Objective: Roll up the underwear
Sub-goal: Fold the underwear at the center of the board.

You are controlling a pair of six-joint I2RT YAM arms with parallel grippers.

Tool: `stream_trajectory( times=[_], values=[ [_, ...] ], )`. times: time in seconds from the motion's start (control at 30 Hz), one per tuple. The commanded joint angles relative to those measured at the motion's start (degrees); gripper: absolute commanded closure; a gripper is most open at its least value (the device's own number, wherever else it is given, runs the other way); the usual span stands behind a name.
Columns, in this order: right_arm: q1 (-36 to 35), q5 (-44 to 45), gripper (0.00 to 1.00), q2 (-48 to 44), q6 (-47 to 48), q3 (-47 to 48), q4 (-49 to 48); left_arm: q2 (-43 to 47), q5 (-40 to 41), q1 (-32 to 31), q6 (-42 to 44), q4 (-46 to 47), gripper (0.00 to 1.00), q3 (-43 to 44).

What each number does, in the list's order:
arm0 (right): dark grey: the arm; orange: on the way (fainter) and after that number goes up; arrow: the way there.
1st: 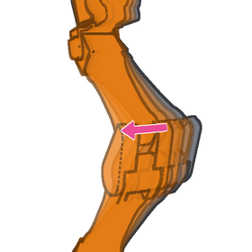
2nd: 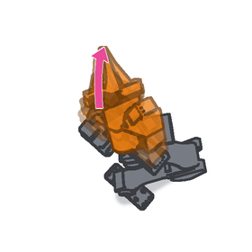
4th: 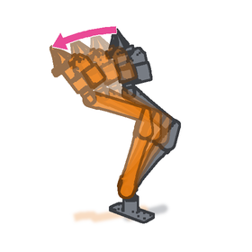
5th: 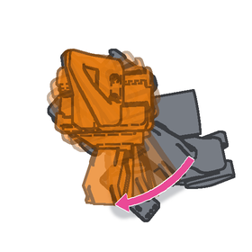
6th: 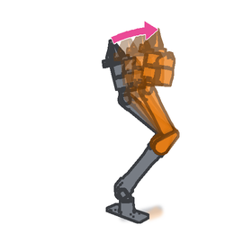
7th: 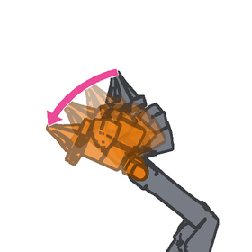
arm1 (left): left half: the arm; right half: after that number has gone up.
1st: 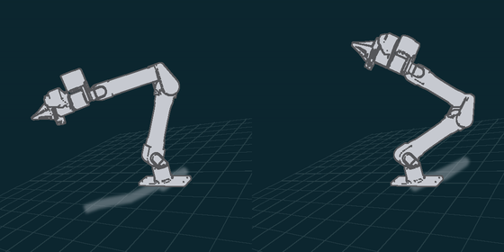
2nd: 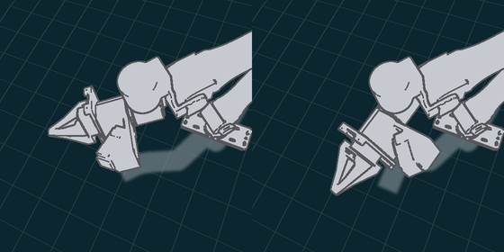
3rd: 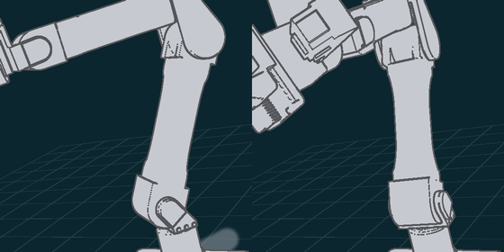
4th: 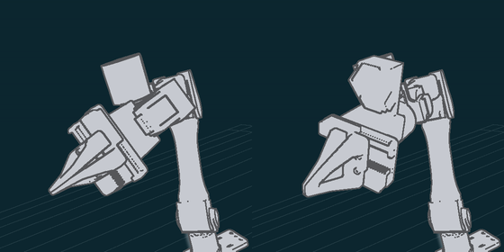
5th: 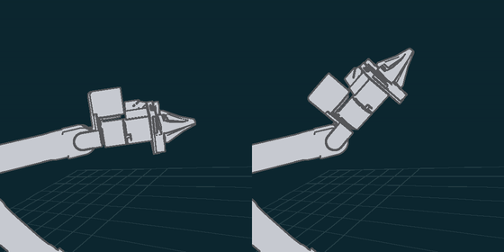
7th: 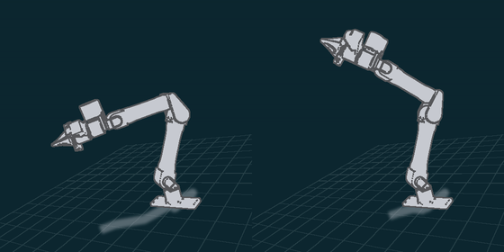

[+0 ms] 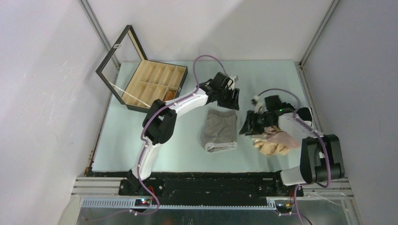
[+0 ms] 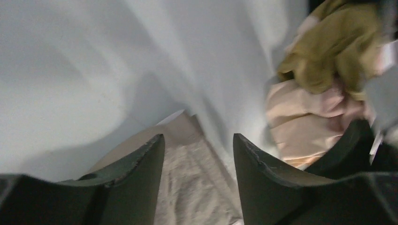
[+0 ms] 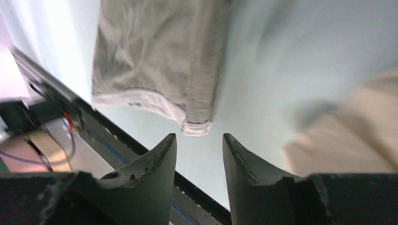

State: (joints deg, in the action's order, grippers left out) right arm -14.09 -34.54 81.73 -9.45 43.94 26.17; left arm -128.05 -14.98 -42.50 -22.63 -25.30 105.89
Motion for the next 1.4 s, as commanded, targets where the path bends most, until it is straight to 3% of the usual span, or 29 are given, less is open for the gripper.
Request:
stream_trajectory(
  times=[0.0,0.2,0.43,0.6,0.7,0.87,1.1,1.3,1.33,1.37],
  values=[
    [10.6,-4.0,0.55,-4.0,1.8,9.1,11.4,5.0,-5.6,1.4,-1.6,6.0,0.35,5.8],
    [10.6,-2.4,0.55,1.8,-3.0,11.2,2.0,13.7,-0.7,5.2,-0.3,-0.1,0.36,-5.9],
    [5.9,2.9,0.47,15.8,-5.2,23.0,0.2,25.5,-8.5,5.4,2.5,4.6,0.49,-29.1],
    [5.6,3.7,0.51,22.3,-6.6,26.7,1.0,26.7,-14.1,2.6,10.8,0.2,0.43,-29.8],
    [5.4,2.6,0.53,24.3,-7.1,27.2,1.3,27.2,-12.4,0.0,21.1,-4.1,0.40,-30.7],
    [4.8,1.3,0.57,25.7,-7.2,27.2,0.1,30.5,-11.4,-3.5,29.7,-3.6,0.39,-36.7],
    [3.7,0.5,0.66,27.5,-8.4,27.2,-1.3,28.1,-10.0,-4.9,31.7,-6.4,0.44,-38.2],
    [2.7,-0.6,0.55,28.4,-9.6,27.2,-2.5,28.5,-10.5,-4.9,34.6,-7.9,0.44,-39.3],
    [2.7,-0.6,0.58,28.8,-10.3,27.2,-3.0,28.5,-10.7,-4.9,35.4,-8.1,0.46,-39.4],
    [2.8,-0.6,0.68,29.0,-10.6,27.2,-3.2,28.4,-10.9,-4.8,35.9,-8.8,0.47,-39.4]
  ],
)
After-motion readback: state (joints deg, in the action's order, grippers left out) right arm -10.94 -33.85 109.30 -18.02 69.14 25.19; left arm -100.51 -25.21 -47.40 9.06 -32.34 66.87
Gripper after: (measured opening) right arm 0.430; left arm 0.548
